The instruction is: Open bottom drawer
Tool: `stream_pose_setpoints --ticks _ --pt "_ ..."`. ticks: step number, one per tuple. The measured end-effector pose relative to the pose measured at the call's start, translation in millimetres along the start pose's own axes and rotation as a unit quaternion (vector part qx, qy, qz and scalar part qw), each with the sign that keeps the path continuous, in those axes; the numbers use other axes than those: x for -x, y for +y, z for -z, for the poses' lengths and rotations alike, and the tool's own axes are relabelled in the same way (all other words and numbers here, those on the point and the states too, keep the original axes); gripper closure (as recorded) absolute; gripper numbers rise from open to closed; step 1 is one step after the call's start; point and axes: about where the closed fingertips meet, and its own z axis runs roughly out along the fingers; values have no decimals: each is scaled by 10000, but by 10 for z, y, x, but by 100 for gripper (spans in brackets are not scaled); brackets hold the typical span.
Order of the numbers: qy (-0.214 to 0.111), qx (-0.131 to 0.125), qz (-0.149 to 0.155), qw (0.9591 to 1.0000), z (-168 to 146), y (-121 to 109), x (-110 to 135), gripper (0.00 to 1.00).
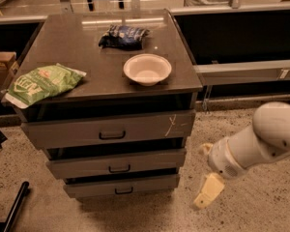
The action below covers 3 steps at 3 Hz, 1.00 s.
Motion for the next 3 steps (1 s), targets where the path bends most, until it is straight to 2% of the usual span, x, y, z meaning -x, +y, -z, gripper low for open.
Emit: stream_pose_setpoints --ticks 1,2,3 --pt "10 126 -91 9999 -182 67 -122 0" --pt "10 125 -90 9999 -181 66 -120 0" --pt "56 347 -170 9992 -343 4 -194 0"
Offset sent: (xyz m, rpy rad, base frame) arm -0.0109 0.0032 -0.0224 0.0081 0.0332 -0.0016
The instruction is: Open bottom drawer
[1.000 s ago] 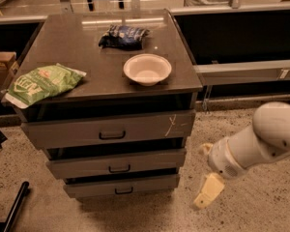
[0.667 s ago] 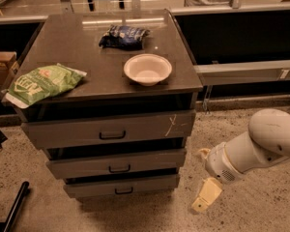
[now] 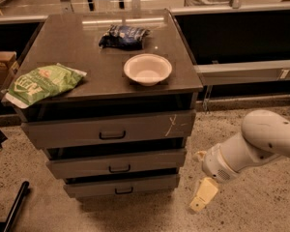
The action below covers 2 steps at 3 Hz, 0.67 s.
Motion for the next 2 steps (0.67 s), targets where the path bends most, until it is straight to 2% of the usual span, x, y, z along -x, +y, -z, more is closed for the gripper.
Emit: stream_pose_setpoints --ticks 1,2 --pt "95 378 -178 9991 -595 -188 -301 0" --pt "24 656 -297 9974 -1335 -291 -745 0"
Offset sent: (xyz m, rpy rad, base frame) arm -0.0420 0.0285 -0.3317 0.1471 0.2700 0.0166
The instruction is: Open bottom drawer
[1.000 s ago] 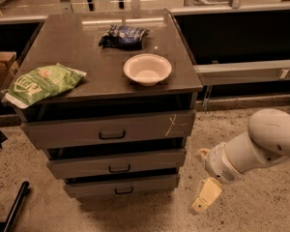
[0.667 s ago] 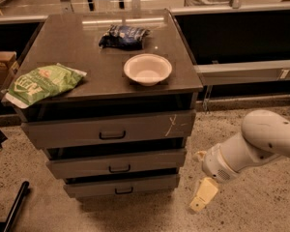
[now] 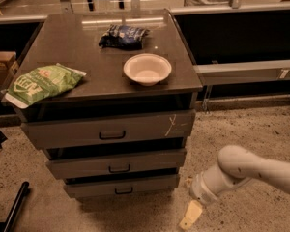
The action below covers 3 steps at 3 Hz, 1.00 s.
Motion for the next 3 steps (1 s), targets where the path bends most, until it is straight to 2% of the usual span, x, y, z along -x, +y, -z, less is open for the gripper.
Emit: stream_pose_setpoints --ticks 1,2,3 --pt "-181 302 -88 9993 -669 -122 -409 0" --pt "-267 610 -229 9975 -1036 -58 -595 0" --pt "-267 613 -231 9975 -1038 -56 -596 0"
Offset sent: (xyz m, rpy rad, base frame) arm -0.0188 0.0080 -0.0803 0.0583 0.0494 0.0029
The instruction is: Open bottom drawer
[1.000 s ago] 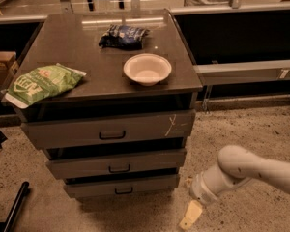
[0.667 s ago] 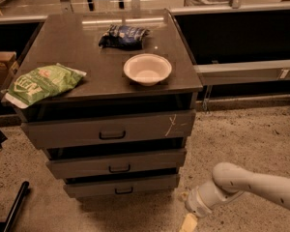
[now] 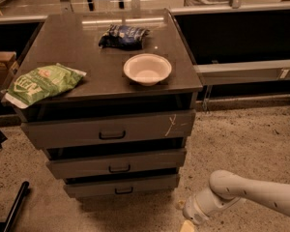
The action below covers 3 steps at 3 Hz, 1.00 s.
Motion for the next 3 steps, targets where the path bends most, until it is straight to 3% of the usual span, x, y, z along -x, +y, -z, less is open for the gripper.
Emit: stream_pose_setpoints --ticks 1,2,3 --pt "-280 -136 290 9991 -99 -307 133 0" --pt "-780 -662 762 9918 -219 -746 325 0" --pt "-1298 -1331 1265 9744 -377 -1270 562 0"
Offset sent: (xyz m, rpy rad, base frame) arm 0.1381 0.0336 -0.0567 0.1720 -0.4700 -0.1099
